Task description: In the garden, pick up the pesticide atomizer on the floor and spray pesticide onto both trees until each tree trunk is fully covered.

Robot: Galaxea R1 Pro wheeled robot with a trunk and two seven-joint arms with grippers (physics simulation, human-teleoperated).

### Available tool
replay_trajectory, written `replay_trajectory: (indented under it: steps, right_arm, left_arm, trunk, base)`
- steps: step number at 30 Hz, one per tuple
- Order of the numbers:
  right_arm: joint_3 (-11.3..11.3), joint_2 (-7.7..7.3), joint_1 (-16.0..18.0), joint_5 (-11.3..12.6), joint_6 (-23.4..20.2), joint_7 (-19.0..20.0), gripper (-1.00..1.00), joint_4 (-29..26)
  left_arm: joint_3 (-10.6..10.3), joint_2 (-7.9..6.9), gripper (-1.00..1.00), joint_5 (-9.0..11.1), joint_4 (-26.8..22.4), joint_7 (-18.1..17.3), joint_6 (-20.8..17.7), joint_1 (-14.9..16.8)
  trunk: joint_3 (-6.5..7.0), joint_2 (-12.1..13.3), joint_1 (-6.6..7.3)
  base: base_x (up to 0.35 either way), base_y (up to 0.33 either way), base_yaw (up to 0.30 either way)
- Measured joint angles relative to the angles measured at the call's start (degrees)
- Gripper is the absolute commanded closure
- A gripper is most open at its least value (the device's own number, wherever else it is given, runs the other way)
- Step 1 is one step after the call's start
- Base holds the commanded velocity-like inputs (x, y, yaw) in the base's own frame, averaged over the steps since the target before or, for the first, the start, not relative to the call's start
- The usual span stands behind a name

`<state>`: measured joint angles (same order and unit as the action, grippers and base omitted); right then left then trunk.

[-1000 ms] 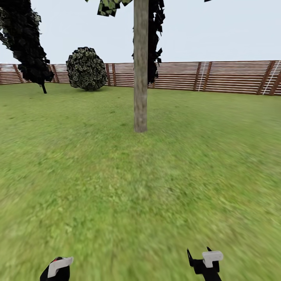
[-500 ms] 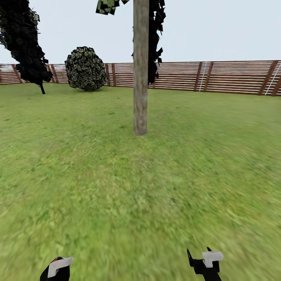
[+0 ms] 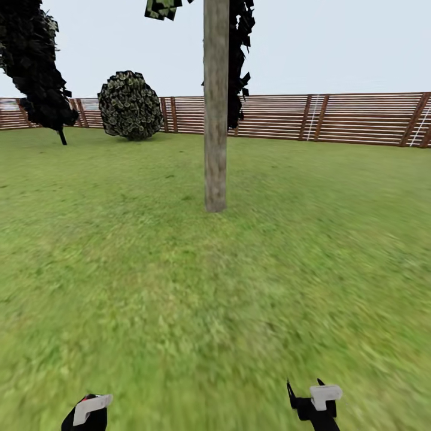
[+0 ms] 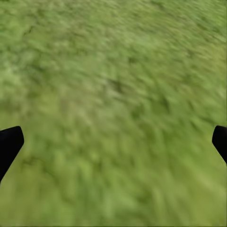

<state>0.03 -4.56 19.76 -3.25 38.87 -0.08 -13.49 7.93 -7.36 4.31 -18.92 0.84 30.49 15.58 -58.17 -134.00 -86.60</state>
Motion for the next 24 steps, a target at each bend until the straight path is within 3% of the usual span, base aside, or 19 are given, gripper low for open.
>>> replay_trajectory:
  steps: [24]
  right_arm:
    - [0.0,0.0,-0.02,0.0,0.0,0.0,-1.0,0.0]
  left_arm:
    - [0.06,0.0,1.0,0.0,0.0,0.0,0.0,0.0]
  trunk:
    - [0.0,0.0,0.0]
  base:
    - [0.334,0.0,0.0]
